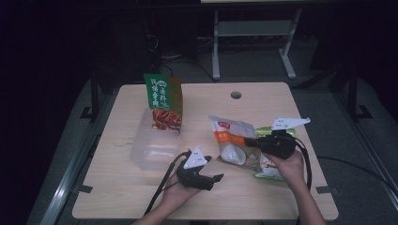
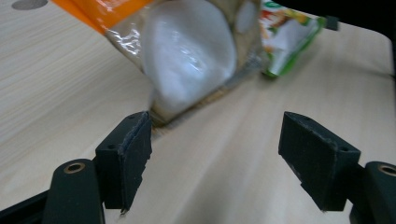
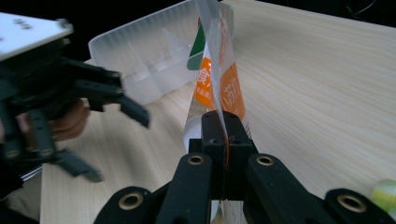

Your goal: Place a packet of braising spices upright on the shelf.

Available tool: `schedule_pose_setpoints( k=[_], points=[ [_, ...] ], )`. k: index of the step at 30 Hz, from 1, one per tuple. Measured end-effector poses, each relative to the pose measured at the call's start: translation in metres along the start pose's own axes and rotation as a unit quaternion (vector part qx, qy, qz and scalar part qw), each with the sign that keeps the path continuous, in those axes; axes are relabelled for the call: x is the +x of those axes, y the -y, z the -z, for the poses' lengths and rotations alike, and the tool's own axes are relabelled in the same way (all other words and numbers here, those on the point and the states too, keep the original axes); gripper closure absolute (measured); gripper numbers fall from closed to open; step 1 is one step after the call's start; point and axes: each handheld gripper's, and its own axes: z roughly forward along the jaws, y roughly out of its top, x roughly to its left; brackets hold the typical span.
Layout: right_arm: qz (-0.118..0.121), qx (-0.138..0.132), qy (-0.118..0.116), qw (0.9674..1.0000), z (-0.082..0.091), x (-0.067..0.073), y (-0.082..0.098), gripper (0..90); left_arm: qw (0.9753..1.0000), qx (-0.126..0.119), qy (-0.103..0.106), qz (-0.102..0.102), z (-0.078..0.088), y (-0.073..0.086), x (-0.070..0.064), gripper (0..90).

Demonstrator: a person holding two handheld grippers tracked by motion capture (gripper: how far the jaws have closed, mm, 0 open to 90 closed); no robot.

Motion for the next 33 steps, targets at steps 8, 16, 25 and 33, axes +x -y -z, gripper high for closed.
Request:
schedule_pose_setpoints(
  k=[8, 16, 25, 33],
  points=[
    [0.012, -0.004, -0.001, 0.9999, -0.003, -0.002, 0.0, 89.7, 0.9968, 0.01, 0.008, 0.078, -0.026, -0.005, 0.022, 38.8],
    [0.012, -0.003, -0.011, 0.9999, -0.011, -0.003, 0.001, 89.5, 0.9911, -0.023, 0.014, 0.13, -0.032, -0.01, 0.036, 70.0],
    [0.006, 0.007, -0.006, 0.9999, -0.016, -0.004, 0.003, 89.5, 0.9965, -0.01, -0.026, 0.079, -0.021, -0.016, 0.026, 89.4],
    [-0.001, 0.029, -0.007, 0.9996, -0.023, -0.003, 0.008, 86.8, 0.9975, -0.009, -0.037, 0.059, -0.014, -0.011, 0.02, 90.0]
  ],
)
